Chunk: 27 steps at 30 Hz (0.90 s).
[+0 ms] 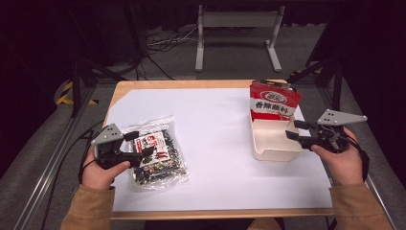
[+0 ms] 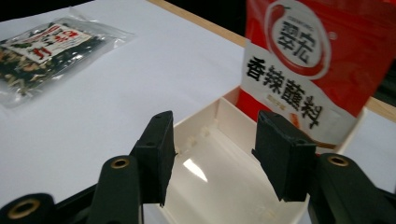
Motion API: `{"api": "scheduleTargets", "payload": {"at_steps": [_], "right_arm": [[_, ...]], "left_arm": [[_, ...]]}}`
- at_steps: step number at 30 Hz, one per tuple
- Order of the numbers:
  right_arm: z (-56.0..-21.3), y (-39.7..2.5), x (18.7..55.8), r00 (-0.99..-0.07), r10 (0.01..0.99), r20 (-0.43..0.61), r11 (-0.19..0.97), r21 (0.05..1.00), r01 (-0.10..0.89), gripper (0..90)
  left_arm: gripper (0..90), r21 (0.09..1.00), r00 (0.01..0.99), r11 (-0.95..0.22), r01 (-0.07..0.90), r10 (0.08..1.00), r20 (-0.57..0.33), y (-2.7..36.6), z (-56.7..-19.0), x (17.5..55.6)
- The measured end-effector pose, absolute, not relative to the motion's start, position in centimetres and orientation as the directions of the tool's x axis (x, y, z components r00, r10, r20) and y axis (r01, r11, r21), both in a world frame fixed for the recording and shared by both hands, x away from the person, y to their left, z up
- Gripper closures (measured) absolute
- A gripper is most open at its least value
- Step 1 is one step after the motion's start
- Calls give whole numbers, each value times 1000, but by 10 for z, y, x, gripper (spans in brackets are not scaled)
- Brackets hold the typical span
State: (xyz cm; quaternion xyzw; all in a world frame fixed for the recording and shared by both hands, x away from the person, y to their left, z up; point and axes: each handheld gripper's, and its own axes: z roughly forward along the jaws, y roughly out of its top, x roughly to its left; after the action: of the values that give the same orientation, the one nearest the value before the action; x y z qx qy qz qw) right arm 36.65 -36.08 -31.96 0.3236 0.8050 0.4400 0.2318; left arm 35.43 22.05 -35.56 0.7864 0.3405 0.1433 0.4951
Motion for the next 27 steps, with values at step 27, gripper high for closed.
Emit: {"api": "scheduleTargets", "payload": {"at_steps": [27], "right_arm": [[-345,-306,337,-835,550,-20,409,878,249,422]], "left_arm": [[229,856,629,-259,447,772,-95,234,-369,369]]}}
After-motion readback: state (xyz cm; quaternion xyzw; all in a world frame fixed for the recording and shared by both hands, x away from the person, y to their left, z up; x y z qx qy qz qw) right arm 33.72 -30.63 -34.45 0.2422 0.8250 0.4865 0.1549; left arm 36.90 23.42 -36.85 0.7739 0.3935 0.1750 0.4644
